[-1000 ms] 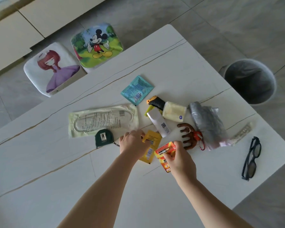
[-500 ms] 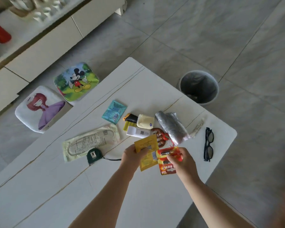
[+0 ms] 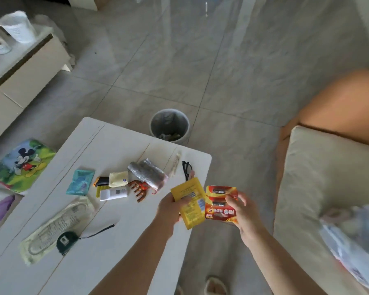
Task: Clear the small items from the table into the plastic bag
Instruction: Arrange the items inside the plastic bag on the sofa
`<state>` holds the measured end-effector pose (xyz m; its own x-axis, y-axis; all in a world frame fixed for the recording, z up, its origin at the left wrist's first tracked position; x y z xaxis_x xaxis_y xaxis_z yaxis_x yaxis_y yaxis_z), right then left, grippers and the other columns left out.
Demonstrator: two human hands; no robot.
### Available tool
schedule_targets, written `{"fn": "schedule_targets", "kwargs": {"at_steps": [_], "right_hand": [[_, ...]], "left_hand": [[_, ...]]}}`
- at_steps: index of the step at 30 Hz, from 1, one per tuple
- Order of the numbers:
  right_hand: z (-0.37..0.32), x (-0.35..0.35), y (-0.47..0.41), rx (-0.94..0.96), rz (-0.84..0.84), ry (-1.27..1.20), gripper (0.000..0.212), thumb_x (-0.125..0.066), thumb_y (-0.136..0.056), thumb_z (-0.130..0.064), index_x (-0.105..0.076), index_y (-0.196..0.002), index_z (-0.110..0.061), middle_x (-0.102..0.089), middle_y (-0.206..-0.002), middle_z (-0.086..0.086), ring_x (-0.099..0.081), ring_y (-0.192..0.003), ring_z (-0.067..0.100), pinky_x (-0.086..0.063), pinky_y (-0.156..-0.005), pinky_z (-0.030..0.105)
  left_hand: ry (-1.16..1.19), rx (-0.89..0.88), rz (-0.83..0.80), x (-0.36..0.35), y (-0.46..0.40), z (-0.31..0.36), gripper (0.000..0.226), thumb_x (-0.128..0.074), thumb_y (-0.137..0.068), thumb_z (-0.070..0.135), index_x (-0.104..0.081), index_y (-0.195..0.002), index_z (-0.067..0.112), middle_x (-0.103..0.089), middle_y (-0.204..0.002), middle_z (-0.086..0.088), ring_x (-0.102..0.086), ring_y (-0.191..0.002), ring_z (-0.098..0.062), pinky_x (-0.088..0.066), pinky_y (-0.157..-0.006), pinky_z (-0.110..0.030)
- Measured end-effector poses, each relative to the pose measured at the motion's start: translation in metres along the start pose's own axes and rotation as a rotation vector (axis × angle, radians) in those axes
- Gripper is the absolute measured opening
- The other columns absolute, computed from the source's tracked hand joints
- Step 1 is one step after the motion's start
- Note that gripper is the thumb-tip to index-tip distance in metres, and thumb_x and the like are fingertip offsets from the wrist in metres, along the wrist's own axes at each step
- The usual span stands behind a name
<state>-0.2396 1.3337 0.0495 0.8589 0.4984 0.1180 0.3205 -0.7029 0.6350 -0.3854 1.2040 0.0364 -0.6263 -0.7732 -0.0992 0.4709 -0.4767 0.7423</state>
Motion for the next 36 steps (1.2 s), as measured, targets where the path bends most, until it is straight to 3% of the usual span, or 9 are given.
{"fn": "schedule_targets", "kwargs": {"at_steps": [4, 8, 12, 16, 21, 26, 30, 32, 36], "right_hand": [[-0.004, 0.087, 0.013, -0.004, 0.114, -0.136, 0.02, -0.058, -0.089, -0.014, -0.061, -0.108, -0.014, -0.068, -0.096, 0.01, -0.066, -0.087, 0.027, -0.055, -0.078, 0.042], [-0.01, 0.181, 0.029, 0.017, 0.193, -0.328, 0.017, -0.048, -0.093, -0.004, -0.063, -0.098, -0.011, -0.071, -0.081, 0.008, -0.068, -0.066, 0.02, -0.054, -0.059, 0.03], [-0.007, 0.278, 0.045, 0.012, 0.332, -0.469, 0.018, -0.046, -0.094, -0.006, -0.061, -0.103, -0.012, -0.068, -0.087, 0.008, -0.064, -0.072, 0.019, -0.051, -0.067, 0.033], [-0.007, 0.365, 0.06, 0.018, 0.461, -0.526, 0.02, -0.047, -0.093, -0.005, -0.06, -0.105, -0.012, -0.065, -0.084, 0.008, -0.062, -0.066, 0.018, -0.049, -0.06, 0.028], [0.005, 0.451, 0.079, 0.017, 0.578, -0.547, 0.02, -0.047, -0.09, -0.005, -0.063, -0.1, -0.01, -0.066, -0.083, 0.009, -0.061, -0.07, 0.021, -0.048, -0.06, 0.029], [0.03, 0.5, 0.079, -0.043, 0.72, -0.66, 0.021, -0.043, -0.091, -0.007, -0.062, -0.099, -0.012, -0.063, -0.077, 0.004, -0.057, -0.066, 0.017, -0.042, -0.058, 0.026], [0.044, 0.52, 0.069, -0.072, 0.782, -0.704, 0.023, -0.038, -0.095, -0.008, -0.054, -0.108, -0.016, -0.059, -0.077, 0.002, -0.053, -0.063, 0.015, -0.04, -0.054, 0.025], [0.043, 0.523, 0.062, -0.072, 0.731, -0.666, 0.021, -0.039, -0.096, -0.008, -0.053, -0.109, -0.016, -0.06, -0.078, 0.003, -0.055, -0.065, 0.015, -0.044, -0.055, 0.026], [0.04, 0.517, 0.044, -0.106, 0.596, -0.549, 0.031, -0.035, -0.089, 0.009, -0.058, -0.078, -0.009, -0.066, -0.073, 0.012, -0.064, -0.068, 0.028, -0.056, -0.065, 0.039]], "left_hand": [[-0.031, 0.015, -0.124, -0.08, 0.02, 0.0, 0.021, -0.063, -0.088, 0.007, -0.064, -0.108, 0.015, -0.072, -0.1, -0.005, -0.069, -0.084, -0.018, -0.055, -0.058, -0.023], [-0.117, 0.022, -0.24, -0.169, 0.04, -0.007, 0.026, -0.062, -0.088, 0.007, -0.06, -0.113, 0.013, -0.071, -0.106, -0.006, -0.069, -0.085, -0.019, -0.056, -0.07, -0.029], [-0.183, -0.001, -0.33, -0.267, 0.066, -0.015, 0.02, -0.061, -0.087, 0.003, -0.064, -0.102, 0.015, -0.071, -0.092, -0.005, -0.07, -0.072, -0.013, -0.057, -0.064, -0.026], [-0.262, 0.016, -0.404, -0.356, 0.092, -0.032, 0.026, -0.061, -0.086, 0.004, -0.064, -0.111, 0.01, -0.071, -0.104, -0.012, -0.069, -0.085, -0.024, -0.056, -0.075, -0.032], [-0.328, 0.05, -0.517, -0.441, 0.12, -0.058, 0.017, -0.06, -0.086, 0.004, -0.067, -0.095, 0.016, -0.072, -0.087, -0.006, -0.071, -0.071, -0.02, -0.059, -0.064, -0.034], [-0.464, 0.051, -0.563, -0.494, 0.14, -0.085, 0.013, -0.063, -0.081, 0.013, -0.069, -0.089, 0.021, -0.074, -0.085, -0.008, -0.07, -0.078, -0.031, -0.052, -0.076, -0.057], [-0.533, 0.062, -0.519, -0.519, 0.14, -0.108, 0.011, -0.061, -0.084, 0.013, -0.068, -0.085, 0.021, -0.072, -0.087, -0.009, -0.069, -0.081, -0.03, -0.054, -0.076, -0.042], [-0.564, 0.085, -0.446, -0.523, 0.132, -0.116, 0.014, -0.058, -0.086, 0.01, -0.068, -0.093, 0.018, -0.071, -0.093, -0.012, -0.069, -0.086, -0.032, -0.056, -0.083, -0.048], [-0.598, 0.093, -0.326, -0.526, 0.104, -0.12, 0.02, -0.056, -0.089, 0.012, -0.065, -0.107, 0.01, -0.07, -0.105, -0.016, -0.068, -0.096, -0.034, -0.053, -0.091, -0.051]]}}
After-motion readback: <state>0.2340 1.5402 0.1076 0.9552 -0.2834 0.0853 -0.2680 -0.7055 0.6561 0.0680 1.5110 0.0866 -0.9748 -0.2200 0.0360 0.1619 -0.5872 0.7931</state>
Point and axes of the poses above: each hand's wrist, its own y-axis away from the middle knuckle, its own x-axis out of the back of the hand, z = x × y, the point moved 5 cm from there along -y, towards the middle knuckle
